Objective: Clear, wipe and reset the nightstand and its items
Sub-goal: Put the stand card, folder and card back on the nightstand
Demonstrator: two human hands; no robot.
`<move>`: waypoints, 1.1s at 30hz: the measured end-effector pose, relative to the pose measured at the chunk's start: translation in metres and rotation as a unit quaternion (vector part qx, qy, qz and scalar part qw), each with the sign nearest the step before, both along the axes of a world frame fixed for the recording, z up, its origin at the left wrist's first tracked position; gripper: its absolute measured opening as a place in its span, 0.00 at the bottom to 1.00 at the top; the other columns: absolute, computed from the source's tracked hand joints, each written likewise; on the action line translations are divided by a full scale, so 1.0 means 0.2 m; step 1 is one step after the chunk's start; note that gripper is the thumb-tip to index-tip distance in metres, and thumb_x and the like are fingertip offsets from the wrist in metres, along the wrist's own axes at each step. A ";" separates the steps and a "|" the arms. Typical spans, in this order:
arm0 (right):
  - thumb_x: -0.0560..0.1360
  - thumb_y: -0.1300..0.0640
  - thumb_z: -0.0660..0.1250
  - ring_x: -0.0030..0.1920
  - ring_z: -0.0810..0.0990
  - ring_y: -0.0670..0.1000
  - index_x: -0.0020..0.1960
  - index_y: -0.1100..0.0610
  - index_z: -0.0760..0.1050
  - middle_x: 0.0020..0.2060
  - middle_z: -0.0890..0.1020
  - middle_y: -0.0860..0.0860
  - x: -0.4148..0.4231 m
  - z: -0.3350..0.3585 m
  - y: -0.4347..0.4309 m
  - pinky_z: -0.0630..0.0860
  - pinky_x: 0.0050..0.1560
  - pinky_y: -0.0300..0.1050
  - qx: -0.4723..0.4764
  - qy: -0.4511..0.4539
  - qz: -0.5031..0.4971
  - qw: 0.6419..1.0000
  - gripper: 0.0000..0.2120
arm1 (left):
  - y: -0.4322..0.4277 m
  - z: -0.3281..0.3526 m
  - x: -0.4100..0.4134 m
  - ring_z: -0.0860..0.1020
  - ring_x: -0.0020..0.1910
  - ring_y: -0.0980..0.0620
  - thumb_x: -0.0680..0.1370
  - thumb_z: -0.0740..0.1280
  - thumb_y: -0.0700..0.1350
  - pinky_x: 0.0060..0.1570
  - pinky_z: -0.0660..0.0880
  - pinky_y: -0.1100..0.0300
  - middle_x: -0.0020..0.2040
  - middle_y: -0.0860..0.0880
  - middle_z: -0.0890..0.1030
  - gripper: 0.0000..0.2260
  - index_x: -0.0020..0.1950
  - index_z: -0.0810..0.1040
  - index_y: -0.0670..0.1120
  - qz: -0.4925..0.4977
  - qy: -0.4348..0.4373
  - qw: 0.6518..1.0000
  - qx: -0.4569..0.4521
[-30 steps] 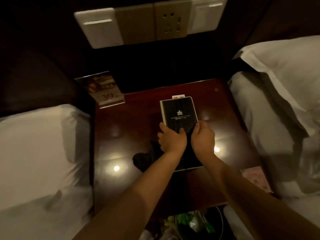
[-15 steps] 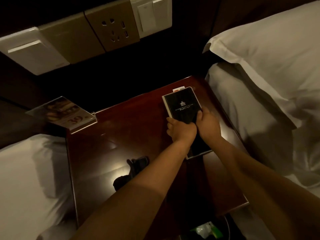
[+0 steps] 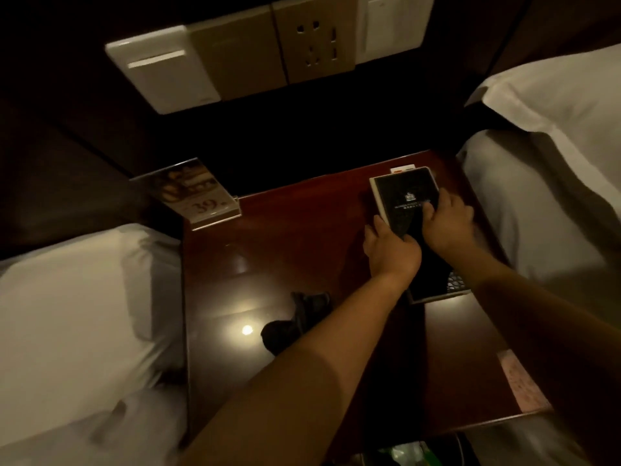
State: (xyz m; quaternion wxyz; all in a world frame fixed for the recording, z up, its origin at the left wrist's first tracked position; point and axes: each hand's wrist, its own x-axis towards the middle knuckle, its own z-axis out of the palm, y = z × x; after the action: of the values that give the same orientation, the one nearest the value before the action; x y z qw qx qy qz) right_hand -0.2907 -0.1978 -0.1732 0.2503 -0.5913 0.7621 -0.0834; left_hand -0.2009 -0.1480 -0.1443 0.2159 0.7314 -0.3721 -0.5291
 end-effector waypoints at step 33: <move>0.78 0.57 0.56 0.50 0.79 0.60 0.49 0.64 0.76 0.50 0.82 0.61 2.43 0.25 1.68 0.71 0.44 0.46 0.132 -0.095 0.541 0.825 0.14 | 2.24 0.20 2.45 0.71 0.65 0.44 0.78 0.59 0.44 0.63 0.67 0.56 0.65 0.41 0.74 0.18 0.68 0.70 0.44 0.256 -0.314 0.910 0.085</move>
State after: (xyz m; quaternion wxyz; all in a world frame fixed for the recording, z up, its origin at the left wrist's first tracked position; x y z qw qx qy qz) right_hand 0.1963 0.1373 -0.1238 0.4020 -0.8593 0.2960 0.1109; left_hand 0.2893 0.2993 -0.1051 0.1526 0.9456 -0.1741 -0.2284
